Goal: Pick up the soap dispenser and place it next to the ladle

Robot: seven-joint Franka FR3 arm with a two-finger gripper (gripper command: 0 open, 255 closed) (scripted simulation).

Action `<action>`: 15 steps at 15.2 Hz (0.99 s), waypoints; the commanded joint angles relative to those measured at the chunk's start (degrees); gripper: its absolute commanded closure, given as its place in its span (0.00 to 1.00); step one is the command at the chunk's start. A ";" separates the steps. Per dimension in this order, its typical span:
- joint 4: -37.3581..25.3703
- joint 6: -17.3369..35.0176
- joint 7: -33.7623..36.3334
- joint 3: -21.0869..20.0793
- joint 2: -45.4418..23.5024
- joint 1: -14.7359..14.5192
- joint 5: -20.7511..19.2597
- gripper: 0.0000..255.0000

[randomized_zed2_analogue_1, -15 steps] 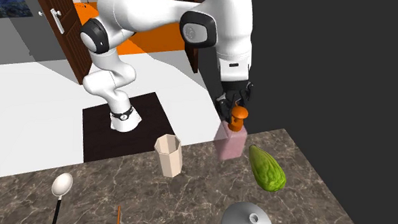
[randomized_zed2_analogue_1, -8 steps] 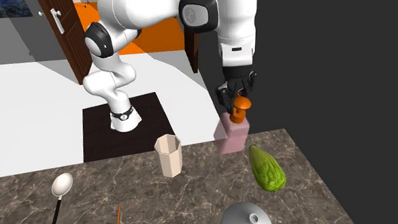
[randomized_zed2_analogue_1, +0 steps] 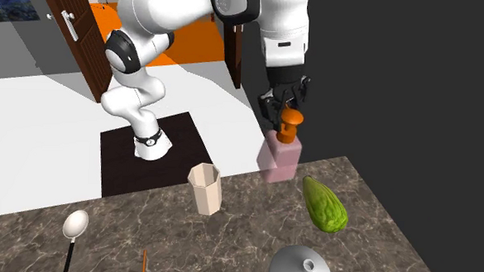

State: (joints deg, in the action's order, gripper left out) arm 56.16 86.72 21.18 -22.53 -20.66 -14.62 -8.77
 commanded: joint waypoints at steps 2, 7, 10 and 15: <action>10.70 4.54 -3.72 0.59 6.57 5.10 3.49 1.00; 22.45 9.29 -11.02 3.14 14.06 11.05 8.01 1.00; 27.63 11.29 -15.49 5.04 17.31 13.77 10.06 1.00; 34.13 13.79 -22.88 8.45 21.11 17.59 12.56 1.00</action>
State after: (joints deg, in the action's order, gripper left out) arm 88.84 99.86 -0.05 -14.80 -0.32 2.19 3.27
